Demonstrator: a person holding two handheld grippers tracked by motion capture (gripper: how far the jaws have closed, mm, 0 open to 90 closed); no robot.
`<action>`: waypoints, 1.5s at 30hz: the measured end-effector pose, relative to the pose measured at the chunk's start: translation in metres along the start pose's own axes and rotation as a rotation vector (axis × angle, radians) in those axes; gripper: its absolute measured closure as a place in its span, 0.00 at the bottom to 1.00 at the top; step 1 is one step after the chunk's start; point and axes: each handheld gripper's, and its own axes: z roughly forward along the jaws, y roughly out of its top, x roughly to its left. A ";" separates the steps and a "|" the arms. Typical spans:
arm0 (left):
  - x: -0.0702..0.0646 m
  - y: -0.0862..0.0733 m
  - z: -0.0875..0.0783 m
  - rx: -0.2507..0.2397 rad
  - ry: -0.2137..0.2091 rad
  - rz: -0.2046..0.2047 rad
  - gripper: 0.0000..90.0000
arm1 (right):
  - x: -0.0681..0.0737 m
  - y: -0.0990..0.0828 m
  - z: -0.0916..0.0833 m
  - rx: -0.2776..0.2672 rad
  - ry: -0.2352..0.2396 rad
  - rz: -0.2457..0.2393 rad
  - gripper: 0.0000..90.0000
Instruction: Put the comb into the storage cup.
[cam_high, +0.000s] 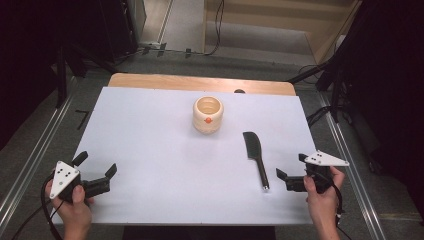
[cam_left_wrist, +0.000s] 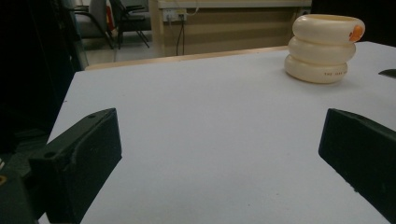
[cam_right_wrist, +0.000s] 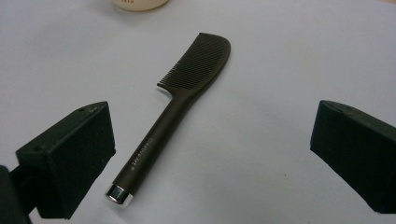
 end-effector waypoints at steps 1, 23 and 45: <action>0.000 0.000 0.000 0.001 -0.001 0.001 0.00 | 0.001 0.003 0.002 0.014 0.003 -0.002 0.00; -0.001 0.000 0.001 0.005 -0.016 0.002 0.00 | 0.034 0.027 0.041 0.298 0.255 -0.120 0.98; -0.001 0.000 0.000 0.011 -0.023 0.012 0.00 | 0.039 0.020 0.060 0.459 0.231 -0.167 0.98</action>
